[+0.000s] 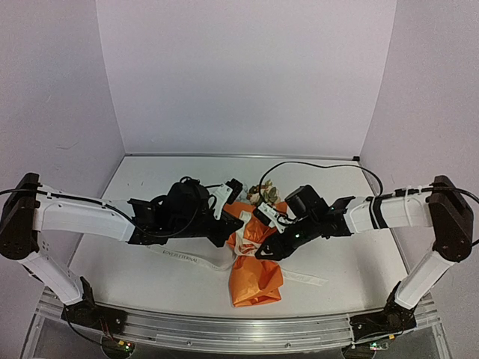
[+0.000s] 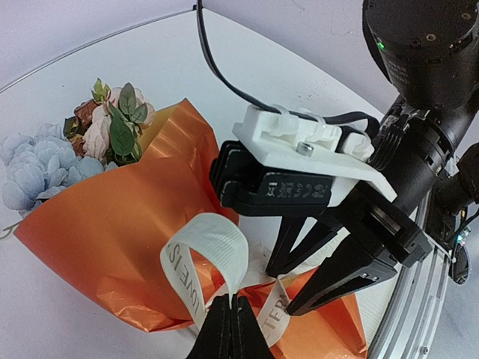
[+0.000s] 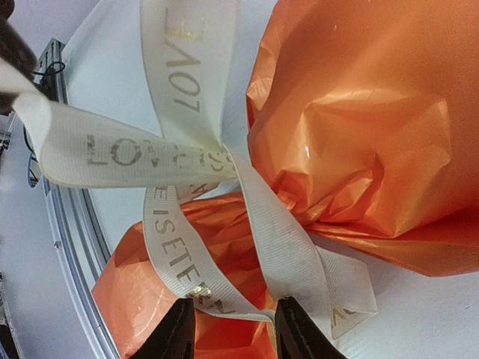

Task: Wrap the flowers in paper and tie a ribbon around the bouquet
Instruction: Cross the half-tied ribbon over the folded bouquet.

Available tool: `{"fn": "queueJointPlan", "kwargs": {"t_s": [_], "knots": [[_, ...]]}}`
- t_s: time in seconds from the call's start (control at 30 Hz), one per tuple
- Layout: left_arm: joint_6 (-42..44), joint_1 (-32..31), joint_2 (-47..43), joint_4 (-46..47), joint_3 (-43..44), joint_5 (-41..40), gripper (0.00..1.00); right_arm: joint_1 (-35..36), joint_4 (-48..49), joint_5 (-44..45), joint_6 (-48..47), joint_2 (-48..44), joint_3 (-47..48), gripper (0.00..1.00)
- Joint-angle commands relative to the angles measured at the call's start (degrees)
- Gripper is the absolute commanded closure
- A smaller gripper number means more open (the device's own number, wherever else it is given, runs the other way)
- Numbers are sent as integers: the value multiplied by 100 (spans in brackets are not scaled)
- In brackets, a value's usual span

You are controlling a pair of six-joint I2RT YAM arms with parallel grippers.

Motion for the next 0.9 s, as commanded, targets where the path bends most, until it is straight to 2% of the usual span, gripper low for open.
{"fn": "queueJointPlan", "kwargs": {"t_s": [0.0,0.23,0.43,0.73,0.87], "knots": [[-56,39,-119,154,81,72,100,37,-2,135,-165,-53,-36,64],[-48,40,-137,142,81,105,100,36,-84,246,-77,68,149,75],[-100,38,-203,167,27,144,100,39,-251,261,7,-45,197,100],[-105,38,-326,211,-34,404,100,94,-754,381,625,-714,81,100],[-74,38,-381,313,-80,523,100,112,-945,549,1427,-781,211,100]]}}
